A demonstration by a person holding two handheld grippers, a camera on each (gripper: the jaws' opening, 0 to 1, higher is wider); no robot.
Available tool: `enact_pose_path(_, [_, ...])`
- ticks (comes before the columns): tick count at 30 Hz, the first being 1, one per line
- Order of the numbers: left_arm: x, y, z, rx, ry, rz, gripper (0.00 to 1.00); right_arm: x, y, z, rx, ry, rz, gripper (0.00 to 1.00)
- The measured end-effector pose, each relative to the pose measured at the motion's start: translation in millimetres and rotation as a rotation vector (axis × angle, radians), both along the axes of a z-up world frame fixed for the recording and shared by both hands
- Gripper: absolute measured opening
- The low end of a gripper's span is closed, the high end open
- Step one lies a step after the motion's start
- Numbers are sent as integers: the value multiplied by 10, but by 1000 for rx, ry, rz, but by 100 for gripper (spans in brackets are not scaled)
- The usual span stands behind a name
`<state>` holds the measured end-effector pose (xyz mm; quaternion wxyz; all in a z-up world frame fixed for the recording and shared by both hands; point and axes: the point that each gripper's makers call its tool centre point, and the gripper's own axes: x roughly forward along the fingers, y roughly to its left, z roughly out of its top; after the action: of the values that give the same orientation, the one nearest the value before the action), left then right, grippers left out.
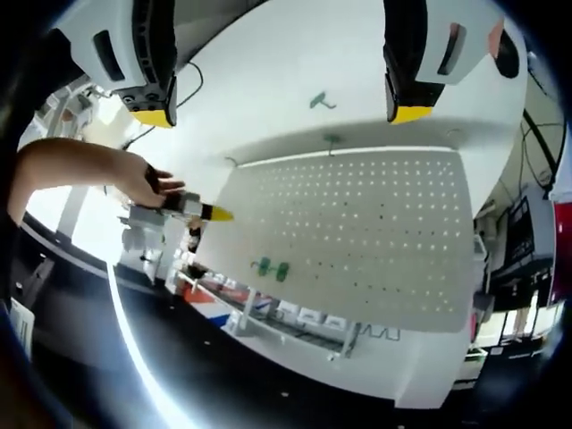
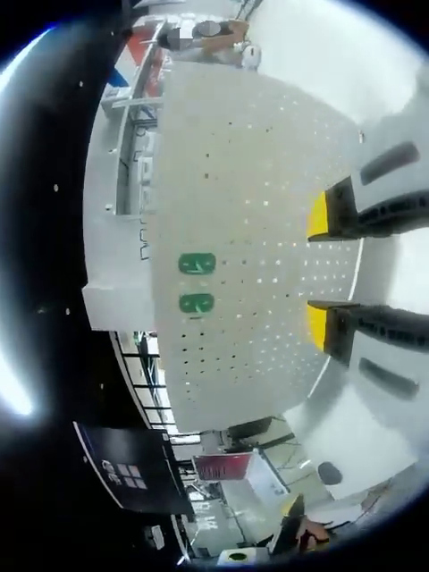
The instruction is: Insert the hook assembly into the mounting plate slot until the hook locks in place.
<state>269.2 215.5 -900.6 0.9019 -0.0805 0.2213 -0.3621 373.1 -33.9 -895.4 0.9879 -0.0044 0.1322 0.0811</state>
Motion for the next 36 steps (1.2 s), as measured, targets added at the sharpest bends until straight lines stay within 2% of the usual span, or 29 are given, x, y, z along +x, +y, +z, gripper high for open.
enact_pose_path(6, [-87, -4, -103, 37, 20, -18, 100, -336, 60, -256, -15, 67, 38, 29])
enact_pose_path(7, [-105, -4, -114, 38, 20, -19, 99, -405, 101, -318, -40, 85, 66, 28])
enact_pose_path(9, [-132, 3, -132, 41, 26, -19, 99, -527, 186, -431, -41, 127, 107, 26])
enact_pose_path(14, [-204, 33, -173, 53, 37, -19, 99, -781, 304, -607, -55, 174, 156, 27])
enact_pose_path(17, [-264, 60, -213, 67, 51, -23, 99, -915, 321, -662, -69, 186, 167, 27])
enact_pose_path(20, [-350, 83, -253, 77, 78, -36, 100, -1037, 331, -718, -52, 205, 167, 30])
enact_pose_path(24, [-463, 130, -358, 144, 91, -59, 100, -1186, 342, -780, -60, 225, 183, 31])
enact_pose_path(31, [-537, 152, -405, 138, 114, -58, 99, -1398, 366, -851, -78, 275, 229, 34])
enact_pose_path(34, [-544, 162, -389, 132, 111, -50, 99, -1515, 408, -921, -109, 302, 265, 34])
enact_pose_path(36, [-545, 174, -404, 123, 125, -40, 98, -1585, 441, -971, -103, 325, 279, 34])
